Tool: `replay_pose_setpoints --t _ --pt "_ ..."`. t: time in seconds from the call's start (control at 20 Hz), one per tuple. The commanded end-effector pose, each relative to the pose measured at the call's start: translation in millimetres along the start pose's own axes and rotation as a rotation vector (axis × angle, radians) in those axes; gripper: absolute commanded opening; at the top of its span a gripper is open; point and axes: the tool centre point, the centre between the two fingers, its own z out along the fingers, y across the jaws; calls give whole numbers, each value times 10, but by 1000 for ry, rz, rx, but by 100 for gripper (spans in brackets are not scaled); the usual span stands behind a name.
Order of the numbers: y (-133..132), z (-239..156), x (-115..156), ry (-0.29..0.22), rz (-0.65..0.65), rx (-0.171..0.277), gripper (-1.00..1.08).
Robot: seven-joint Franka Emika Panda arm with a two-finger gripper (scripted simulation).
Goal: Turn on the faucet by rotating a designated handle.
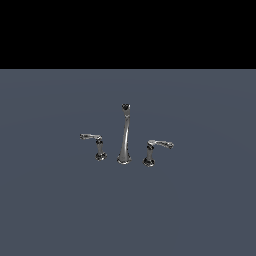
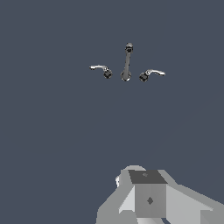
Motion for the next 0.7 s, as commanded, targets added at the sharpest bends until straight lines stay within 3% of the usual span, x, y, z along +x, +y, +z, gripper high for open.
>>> replay_pose_setpoints --t 0.0,0.65 --pt "-47 53 96 -10 27 25 -100" --pt "-472 660 881 -126 317 180 -100"
